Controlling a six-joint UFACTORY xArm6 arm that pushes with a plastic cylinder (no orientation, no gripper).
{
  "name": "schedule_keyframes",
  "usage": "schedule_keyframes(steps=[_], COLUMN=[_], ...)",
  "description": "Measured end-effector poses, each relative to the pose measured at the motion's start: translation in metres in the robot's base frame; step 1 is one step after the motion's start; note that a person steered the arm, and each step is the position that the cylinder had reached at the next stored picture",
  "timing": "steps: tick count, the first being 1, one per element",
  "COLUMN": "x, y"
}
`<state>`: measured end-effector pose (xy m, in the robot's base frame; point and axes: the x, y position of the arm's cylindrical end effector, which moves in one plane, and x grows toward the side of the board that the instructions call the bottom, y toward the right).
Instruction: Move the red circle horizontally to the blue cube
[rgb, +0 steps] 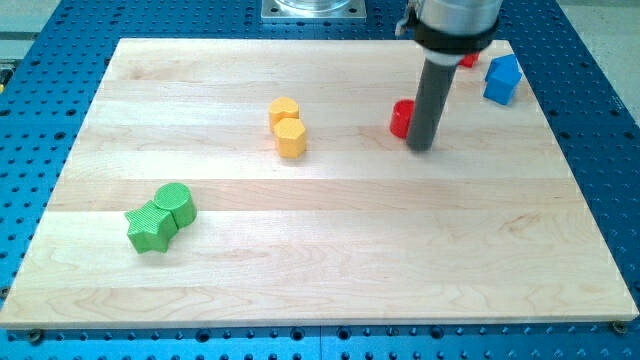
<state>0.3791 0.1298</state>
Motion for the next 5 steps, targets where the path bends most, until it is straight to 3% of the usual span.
schedule_keyframes(steps=[1,3,4,5], x=[-0.038,-0.008,-0.013,-0.039], y=[-0.003,-0.044,-0.077,-0.064])
